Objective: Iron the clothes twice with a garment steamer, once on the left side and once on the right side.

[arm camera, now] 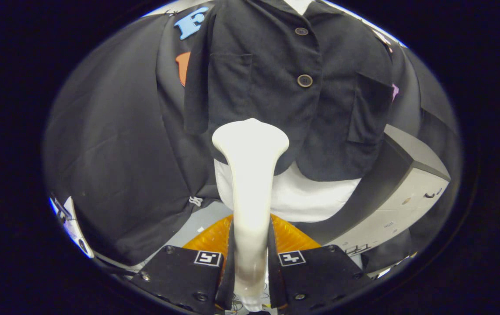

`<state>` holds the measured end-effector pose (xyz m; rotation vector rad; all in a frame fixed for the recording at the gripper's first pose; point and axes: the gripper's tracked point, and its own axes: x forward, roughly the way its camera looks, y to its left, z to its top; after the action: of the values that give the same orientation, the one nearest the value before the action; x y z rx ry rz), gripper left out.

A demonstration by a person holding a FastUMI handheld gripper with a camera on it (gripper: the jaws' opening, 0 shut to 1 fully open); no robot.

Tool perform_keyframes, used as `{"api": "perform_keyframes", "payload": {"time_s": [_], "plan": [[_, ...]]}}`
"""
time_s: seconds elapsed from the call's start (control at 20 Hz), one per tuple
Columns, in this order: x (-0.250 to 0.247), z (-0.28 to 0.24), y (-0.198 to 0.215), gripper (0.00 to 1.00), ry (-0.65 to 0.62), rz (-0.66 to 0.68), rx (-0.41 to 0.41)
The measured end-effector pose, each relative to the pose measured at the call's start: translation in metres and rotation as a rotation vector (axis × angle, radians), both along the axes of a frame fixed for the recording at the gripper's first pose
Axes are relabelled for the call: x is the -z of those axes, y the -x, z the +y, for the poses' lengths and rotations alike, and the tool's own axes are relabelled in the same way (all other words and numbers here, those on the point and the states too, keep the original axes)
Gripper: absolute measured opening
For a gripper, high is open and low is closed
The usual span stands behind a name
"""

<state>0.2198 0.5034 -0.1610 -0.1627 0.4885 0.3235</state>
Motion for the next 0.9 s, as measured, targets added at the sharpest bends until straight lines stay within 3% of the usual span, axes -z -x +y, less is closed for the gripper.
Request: {"api": "perform_keyframes", "payload": {"time_s": [0.25,0.45,0.7,0.9], "plan": [[-0.043,-0.081,0.032,0.34,-0.047,-0.051,-0.019],[-0.09,-0.174,0.052,0.34,-0.069,-0.148,0.002],[-0.125,-0.304,0.082,0.34,-0.109,-0.212,0.07],[-0.123,-0.406,0.104,0.34,-0.144,-0.204,0.127]]}}
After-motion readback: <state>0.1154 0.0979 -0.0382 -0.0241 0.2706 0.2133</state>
